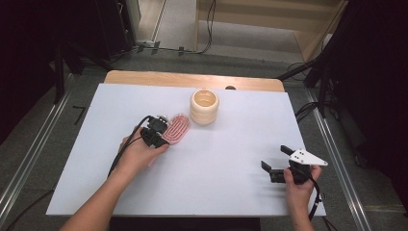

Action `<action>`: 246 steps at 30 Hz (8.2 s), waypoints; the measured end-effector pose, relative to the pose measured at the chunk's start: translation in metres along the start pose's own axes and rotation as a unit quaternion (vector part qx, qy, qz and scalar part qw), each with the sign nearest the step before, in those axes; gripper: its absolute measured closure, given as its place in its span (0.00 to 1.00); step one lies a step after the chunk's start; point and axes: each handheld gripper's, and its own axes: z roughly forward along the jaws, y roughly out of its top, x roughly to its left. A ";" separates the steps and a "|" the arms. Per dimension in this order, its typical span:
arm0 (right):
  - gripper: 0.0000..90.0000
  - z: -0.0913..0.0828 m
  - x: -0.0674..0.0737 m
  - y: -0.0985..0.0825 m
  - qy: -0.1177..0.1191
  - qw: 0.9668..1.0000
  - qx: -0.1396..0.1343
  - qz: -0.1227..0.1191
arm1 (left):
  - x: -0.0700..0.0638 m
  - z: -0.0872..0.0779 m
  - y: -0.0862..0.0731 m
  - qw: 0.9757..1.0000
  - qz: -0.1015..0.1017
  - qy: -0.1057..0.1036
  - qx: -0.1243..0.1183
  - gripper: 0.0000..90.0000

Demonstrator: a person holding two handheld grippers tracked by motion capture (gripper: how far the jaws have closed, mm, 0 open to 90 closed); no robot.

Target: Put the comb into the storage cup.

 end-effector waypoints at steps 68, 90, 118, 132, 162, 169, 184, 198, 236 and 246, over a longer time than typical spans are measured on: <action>0.00 0.007 0.045 0.059 0.080 0.997 -0.020 -0.006 | -0.014 -0.056 -0.040 0.959 0.011 -0.078 -0.271 0.78; 0.00 0.031 0.079 0.121 0.121 0.992 -0.038 0.004 | -0.040 -0.060 -0.042 0.940 0.033 -0.080 -0.331 0.78; 0.00 0.051 0.113 0.149 0.170 0.983 -0.037 0.052 | -0.075 -0.051 -0.055 0.926 0.059 -0.108 -0.356 0.78; 0.00 0.063 0.124 0.138 0.171 0.979 -0.026 0.104 | -0.095 -0.038 -0.059 0.926 0.088 -0.111 -0.351 0.78; 0.68 0.080 0.133 0.123 0.272 0.943 -0.010 0.190 | -0.101 -0.035 -0.063 0.915 0.104 -0.109 -0.374 0.74; 0.68 0.073 0.138 0.126 0.264 0.952 -0.032 0.149 | -0.096 -0.043 -0.065 0.904 0.094 -0.134 -0.395 0.37; 0.68 0.061 0.131 0.130 0.229 0.965 -0.046 0.118 | -0.054 -0.042 -0.081 0.902 0.030 -0.135 -0.409 0.00; 0.68 0.055 0.127 0.132 0.218 0.969 -0.054 0.108 | -0.022 -0.043 -0.106 0.901 0.016 -0.109 -0.420 0.00; 0.68 0.062 0.120 0.142 0.194 0.974 -0.051 0.106 | 0.052 -0.052 -0.176 0.896 -0.044 -0.043 -0.439 0.00; 0.68 0.064 0.119 0.154 0.186 0.977 -0.049 0.097 | 0.053 -0.052 -0.177 0.893 -0.051 -0.044 -0.444 0.00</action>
